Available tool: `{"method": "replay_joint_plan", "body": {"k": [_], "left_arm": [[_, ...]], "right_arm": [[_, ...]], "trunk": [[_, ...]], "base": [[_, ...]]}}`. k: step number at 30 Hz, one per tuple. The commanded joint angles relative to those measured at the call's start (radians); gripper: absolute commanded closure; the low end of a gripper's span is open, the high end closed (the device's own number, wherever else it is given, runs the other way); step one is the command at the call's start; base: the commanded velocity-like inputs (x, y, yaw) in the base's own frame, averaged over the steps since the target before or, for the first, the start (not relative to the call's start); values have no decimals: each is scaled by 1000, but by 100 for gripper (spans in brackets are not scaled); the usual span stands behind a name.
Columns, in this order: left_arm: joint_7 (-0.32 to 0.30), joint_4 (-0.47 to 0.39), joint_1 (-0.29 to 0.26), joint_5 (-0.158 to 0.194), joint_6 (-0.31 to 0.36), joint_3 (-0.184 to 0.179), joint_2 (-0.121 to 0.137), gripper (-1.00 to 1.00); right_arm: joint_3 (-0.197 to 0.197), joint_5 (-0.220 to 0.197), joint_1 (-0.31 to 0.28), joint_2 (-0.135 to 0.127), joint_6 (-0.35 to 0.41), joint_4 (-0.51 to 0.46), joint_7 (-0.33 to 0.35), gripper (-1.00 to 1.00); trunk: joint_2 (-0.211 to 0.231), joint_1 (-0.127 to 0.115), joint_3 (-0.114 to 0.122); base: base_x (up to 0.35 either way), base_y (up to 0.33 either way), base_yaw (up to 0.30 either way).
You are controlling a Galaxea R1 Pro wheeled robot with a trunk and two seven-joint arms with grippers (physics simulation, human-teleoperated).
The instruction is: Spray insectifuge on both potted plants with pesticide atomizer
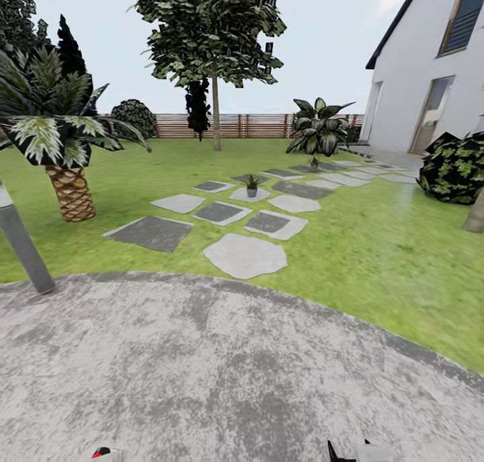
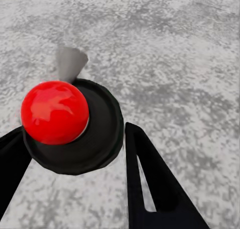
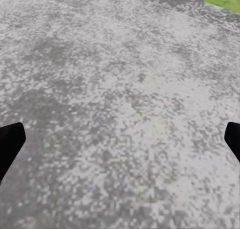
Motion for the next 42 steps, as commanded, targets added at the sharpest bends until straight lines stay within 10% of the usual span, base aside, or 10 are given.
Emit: {"method": "replay_joint_plan", "body": {"k": [1,42], "left_arm": [[-5,1,-1,10,-3,-1,0,100],[-5,1,-1,10,-3,-1,0,100]], "right_arm": [[-2,2,-1,0,-3,1,0,-100],[-2,2,-1,0,-3,1,0,-100]], "trunk": [[0,0,-1],[0,0,-1]], "base": [[338,0,0],[338,0,0]]}}
